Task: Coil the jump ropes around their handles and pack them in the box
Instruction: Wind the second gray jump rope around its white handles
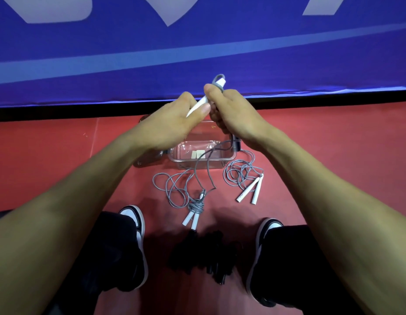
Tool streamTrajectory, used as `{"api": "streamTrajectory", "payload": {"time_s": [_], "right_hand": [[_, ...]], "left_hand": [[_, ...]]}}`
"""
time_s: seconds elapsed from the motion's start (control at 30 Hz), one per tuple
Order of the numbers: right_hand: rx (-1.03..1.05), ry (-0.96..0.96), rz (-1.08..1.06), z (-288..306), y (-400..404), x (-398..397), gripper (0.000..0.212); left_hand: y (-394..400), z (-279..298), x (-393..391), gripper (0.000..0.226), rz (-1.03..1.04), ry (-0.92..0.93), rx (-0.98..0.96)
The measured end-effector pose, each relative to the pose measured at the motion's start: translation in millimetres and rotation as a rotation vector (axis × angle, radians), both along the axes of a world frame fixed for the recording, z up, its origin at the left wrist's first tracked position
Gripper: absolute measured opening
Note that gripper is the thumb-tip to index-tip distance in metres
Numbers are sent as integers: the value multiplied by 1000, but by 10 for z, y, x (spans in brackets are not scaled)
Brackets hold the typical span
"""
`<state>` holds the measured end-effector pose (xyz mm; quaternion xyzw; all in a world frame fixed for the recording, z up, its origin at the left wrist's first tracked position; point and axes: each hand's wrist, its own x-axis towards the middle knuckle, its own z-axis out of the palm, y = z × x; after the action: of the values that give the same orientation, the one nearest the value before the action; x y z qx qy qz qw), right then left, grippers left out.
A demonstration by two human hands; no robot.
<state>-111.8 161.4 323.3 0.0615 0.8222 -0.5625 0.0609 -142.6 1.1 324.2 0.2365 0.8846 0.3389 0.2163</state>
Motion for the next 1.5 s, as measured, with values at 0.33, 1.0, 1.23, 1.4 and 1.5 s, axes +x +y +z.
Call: {"api": "streamTrajectory", "payload": {"time_s": [0.33,1.0,1.23,1.4,1.5], "right_hand": [[-65,27,108,-6,20,46,43],[66,27,-74,40,-26,72,57],[-206,-7,-90,77,14,46,56],[-207,-5,-122,93,33,11,52],[-121,48,-106,85,56,3,52]], "left_hand": [[-58,125,-15,23,-66,-78,88],[72,32,64,67,9,68,55],[63,77,19,35,152,-5,260],[32,77,32,24,83,-116,399],[27,23,24,44,149,-148,443]]}}
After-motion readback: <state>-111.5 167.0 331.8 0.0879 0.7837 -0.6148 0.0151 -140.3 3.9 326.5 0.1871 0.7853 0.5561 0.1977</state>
